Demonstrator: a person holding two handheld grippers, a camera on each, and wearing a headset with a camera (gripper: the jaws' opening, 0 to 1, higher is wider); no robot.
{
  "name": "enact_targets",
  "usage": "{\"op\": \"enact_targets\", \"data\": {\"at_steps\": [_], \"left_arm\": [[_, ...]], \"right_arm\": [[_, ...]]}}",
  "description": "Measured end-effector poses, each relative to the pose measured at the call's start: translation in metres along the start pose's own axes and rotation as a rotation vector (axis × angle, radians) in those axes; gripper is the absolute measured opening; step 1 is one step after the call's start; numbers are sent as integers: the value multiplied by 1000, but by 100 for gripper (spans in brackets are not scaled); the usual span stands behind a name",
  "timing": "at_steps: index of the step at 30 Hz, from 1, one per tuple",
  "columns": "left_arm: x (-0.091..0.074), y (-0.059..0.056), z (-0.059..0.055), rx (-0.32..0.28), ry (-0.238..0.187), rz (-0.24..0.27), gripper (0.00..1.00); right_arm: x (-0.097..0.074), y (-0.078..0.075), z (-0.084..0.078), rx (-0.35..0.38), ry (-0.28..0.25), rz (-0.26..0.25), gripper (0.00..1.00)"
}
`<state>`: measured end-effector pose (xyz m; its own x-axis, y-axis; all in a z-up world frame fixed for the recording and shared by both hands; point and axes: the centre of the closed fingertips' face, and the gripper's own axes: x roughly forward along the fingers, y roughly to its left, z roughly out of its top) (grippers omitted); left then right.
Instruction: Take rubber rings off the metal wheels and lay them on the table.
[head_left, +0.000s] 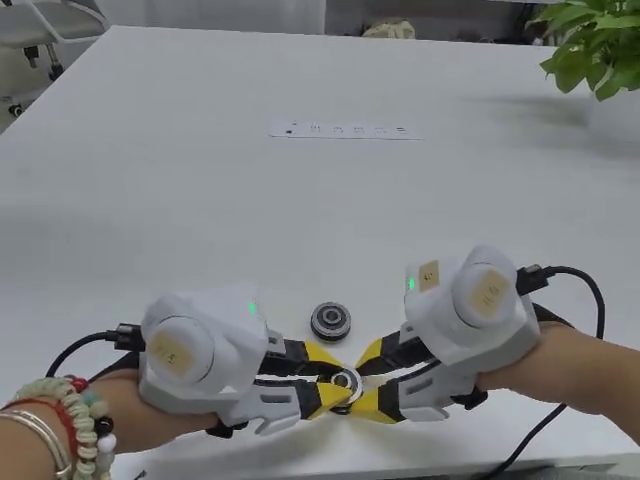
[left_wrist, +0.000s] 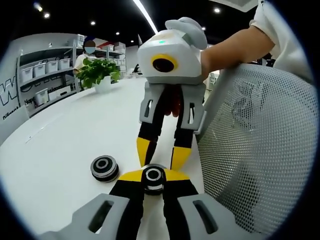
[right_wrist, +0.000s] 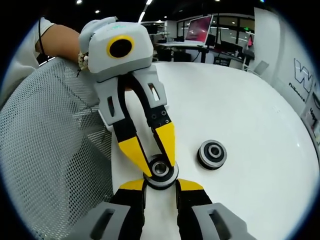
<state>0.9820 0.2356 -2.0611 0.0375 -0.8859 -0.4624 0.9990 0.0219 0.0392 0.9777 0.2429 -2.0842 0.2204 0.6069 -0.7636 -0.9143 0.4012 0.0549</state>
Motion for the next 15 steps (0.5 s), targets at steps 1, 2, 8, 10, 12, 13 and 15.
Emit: {"op": "enact_targets", "data": {"at_steps": [1,2,8,10,12,13,15], "left_arm": [[0,0,0,0,-2,0,8],[0,0,0,-1,-4,0,8],[0,0,0,9,1,-11,8],[0,0,0,12,6,-15,8],[0,0,0,11,8,-15,8],[0,0,0,12,8,-14,8],[0,0,0,8,6,-15,8]], "right_arm": [[1,0,1,9,-6,-3,22],[0,-1,1,21,-8,-9,23],[-4,-6,-1,63,-49,-54,30],[-6,-9,2,81,-85,-59,34],[-6,-11,0,85,-91,-69,37],[-6,-11,0,88,-93,-64,36],[-5,-8,0,87,-96,-58,33]]}}
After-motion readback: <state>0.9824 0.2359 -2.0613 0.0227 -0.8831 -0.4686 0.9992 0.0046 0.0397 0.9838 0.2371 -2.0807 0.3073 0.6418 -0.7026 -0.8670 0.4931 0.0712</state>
